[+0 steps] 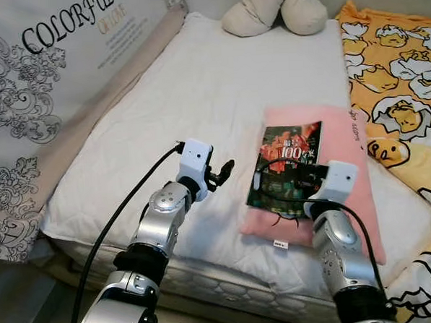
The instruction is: Clean up the room
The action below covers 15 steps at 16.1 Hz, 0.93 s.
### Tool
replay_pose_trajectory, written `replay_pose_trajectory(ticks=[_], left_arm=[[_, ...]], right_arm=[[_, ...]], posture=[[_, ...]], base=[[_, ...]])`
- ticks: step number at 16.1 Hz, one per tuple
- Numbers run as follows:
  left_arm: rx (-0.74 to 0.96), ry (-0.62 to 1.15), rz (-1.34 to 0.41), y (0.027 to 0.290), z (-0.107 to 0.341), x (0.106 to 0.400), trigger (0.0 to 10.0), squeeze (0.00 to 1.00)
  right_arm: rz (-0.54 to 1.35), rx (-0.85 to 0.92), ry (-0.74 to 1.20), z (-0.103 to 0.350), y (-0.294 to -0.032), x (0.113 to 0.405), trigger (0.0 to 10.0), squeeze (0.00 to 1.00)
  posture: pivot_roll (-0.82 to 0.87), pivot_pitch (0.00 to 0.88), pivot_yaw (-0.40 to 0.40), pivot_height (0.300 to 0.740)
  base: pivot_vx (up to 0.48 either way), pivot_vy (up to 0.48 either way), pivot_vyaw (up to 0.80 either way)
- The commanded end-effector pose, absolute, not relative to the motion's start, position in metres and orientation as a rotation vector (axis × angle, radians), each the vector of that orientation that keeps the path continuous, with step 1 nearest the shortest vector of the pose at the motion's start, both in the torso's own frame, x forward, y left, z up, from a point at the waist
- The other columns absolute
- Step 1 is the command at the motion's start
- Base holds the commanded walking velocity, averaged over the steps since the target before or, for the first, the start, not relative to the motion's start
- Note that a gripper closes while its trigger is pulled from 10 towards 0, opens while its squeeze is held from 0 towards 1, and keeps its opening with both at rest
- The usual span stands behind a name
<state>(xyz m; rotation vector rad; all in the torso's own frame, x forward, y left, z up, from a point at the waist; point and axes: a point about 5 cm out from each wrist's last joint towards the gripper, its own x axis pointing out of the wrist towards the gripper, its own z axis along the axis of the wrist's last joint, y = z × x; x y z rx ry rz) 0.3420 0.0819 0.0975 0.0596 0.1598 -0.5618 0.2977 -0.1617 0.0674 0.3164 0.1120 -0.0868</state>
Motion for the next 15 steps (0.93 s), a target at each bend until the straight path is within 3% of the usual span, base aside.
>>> replay_pose_trajectory(ticks=[1, 5, 8, 10, 12, 15], left_arm=[[0.073, 0.14, -0.566, 0.082, 0.103, 0.346, 10.0, 0.0], [0.066, 0.15, -0.561, 0.079, 0.099, 0.344, 10.0, 0.0], [-0.066, 0.152, -0.514, 0.084, 0.099, 0.344, 10.0, 0.0], [-0.167, 0.132, -0.393, 0.104, 0.096, 0.341, 10.0, 0.0], [-0.202, 0.085, -0.305, 0.119, 0.101, 0.34, 10.0, 0.0], [-0.127, 0.035, -0.291, 0.134, 0.108, 0.338, 10.0, 0.0]], right_arm=[[-0.095, 0.456, 0.11, 0.07, -0.164, 0.298, 0.0, 0.0], [-0.067, 0.598, 0.128, 0.068, -0.167, 0.294, 0.0, 0.0], [-0.021, 0.422, 0.017, 0.095, -0.164, 0.295, 0.0, 0.0], [-0.052, 0.165, -0.089, 0.115, -0.162, 0.286, 0.0, 0.0], [-0.1, 0.028, -0.127, 0.114, -0.167, 0.275, 0.0, 0.0], [-0.144, 0.057, -0.039, 0.092, -0.174, 0.258, 0.0, 0.0]], posture=[[0.0, 0.0, 0.073, 0.74], [-0.01, 0.0, 0.063, 0.74], [0.0, 0.0, 0.056, 0.74], [0.0, 0.0, 0.053, 0.74], [0.01, 0.0, 0.048, 0.74], [0.03, 0.0, 0.037, 0.74]], base=[[0.0, 0.0, 0.0], [0.0, 0.0, 0.0], [0.0, 0.0, 0.0], [0.0, 0.0, 0.0], [0.0, 0.0, 0.0], [0.0, 0.159, 0.0]])
